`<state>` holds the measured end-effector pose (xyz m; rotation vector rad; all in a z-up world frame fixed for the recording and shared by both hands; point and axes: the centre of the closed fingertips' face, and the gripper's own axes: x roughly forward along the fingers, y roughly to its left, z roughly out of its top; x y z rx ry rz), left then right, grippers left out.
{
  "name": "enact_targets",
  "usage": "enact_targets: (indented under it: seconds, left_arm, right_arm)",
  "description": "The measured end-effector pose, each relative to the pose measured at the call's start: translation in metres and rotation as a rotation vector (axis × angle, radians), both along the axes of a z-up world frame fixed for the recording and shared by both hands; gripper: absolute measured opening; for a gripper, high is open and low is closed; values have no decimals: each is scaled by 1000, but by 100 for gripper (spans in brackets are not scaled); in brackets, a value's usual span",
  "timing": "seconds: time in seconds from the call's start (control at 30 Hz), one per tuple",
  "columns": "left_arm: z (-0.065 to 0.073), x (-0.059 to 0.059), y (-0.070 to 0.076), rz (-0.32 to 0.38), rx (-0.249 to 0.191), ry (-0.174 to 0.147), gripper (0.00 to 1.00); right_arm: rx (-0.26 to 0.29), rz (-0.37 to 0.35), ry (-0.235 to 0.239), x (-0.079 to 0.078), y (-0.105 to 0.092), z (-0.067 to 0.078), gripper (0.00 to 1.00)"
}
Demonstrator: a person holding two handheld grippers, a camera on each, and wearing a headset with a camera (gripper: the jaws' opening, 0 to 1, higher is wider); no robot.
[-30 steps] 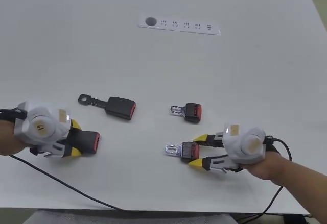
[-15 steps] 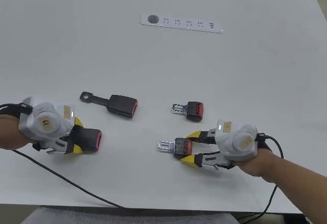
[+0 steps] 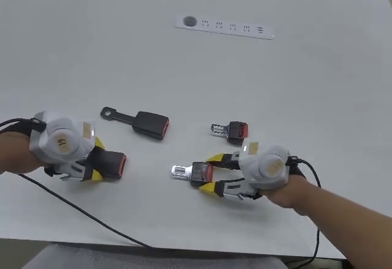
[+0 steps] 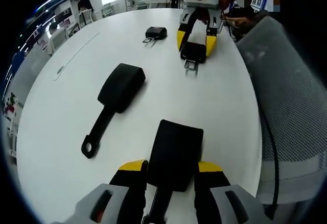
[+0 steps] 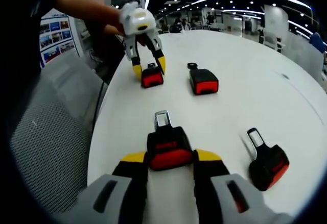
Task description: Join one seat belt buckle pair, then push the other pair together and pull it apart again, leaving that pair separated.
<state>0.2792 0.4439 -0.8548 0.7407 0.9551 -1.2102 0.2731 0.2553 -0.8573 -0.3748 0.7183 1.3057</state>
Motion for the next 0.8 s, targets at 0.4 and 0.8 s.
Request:
enact_targets:
  seconds: [0.4,0.8]
  left_arm:
    - [-1,0,-1,-2,1,-1,38]
    - [-1,0,-2,4,1,-1,38]
  right_arm:
    - [8,20,-12,4,31,-1,36]
    - [20,13,-1,6,61,-2,36]
